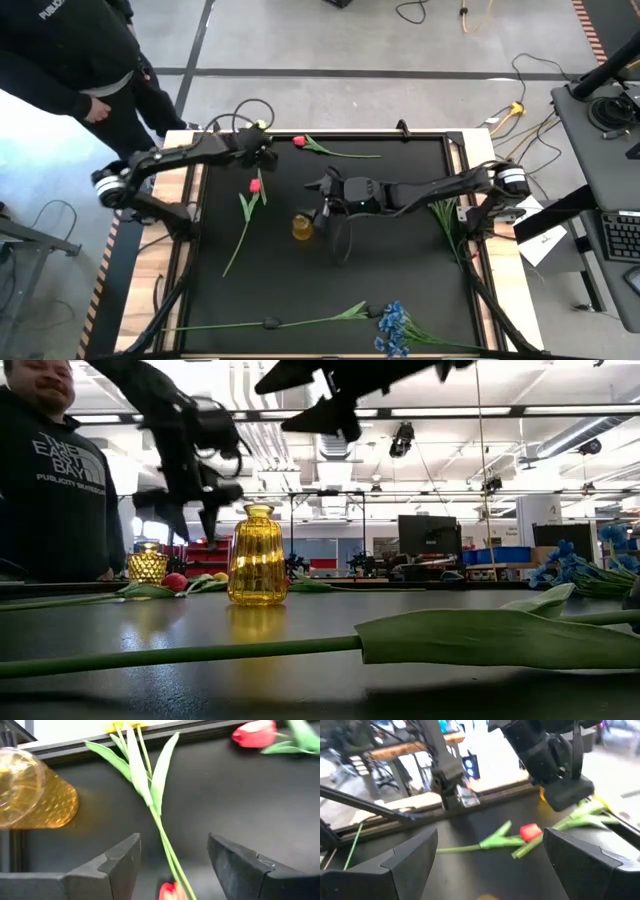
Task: Sort flowers into vase by color
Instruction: Move the left yellow tulip
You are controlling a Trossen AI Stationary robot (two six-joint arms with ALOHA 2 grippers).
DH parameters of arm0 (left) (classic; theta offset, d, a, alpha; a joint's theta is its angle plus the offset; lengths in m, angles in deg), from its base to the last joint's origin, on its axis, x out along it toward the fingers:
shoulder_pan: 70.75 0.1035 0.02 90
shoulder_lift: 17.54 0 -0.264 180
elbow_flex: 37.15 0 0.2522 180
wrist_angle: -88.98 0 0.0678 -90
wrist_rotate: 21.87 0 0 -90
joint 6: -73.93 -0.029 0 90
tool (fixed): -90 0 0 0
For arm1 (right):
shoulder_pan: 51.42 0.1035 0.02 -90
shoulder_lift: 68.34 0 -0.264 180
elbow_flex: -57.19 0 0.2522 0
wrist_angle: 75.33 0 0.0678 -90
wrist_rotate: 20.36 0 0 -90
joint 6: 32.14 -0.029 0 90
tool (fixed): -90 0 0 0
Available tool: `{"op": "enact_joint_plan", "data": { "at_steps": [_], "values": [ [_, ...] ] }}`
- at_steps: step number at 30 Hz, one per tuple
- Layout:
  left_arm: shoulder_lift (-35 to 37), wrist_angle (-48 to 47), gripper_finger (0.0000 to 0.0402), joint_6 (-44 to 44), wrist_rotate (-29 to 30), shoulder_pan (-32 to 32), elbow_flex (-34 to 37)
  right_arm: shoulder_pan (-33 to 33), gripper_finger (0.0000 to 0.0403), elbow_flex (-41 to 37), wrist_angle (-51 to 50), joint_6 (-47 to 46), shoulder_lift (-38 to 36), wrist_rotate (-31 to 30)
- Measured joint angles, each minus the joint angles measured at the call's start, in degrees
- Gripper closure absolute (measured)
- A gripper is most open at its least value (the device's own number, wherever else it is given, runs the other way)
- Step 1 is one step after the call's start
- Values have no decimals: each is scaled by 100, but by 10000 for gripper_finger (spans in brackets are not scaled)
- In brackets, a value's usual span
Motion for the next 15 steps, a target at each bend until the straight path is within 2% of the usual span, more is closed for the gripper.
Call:
{"op": "enact_joint_plan", "data": {
  "at_steps": [8, 15],
  "values": [
    [-1243, 178, 209, 165, -457, 651, -207, 210, 48, 534, -1208, -367, -318, -465],
    [-1763, 546, 240, 130, -460, 775, -209, 342, 49, 906, -1710, -365, -330, -942]
  ]
}}
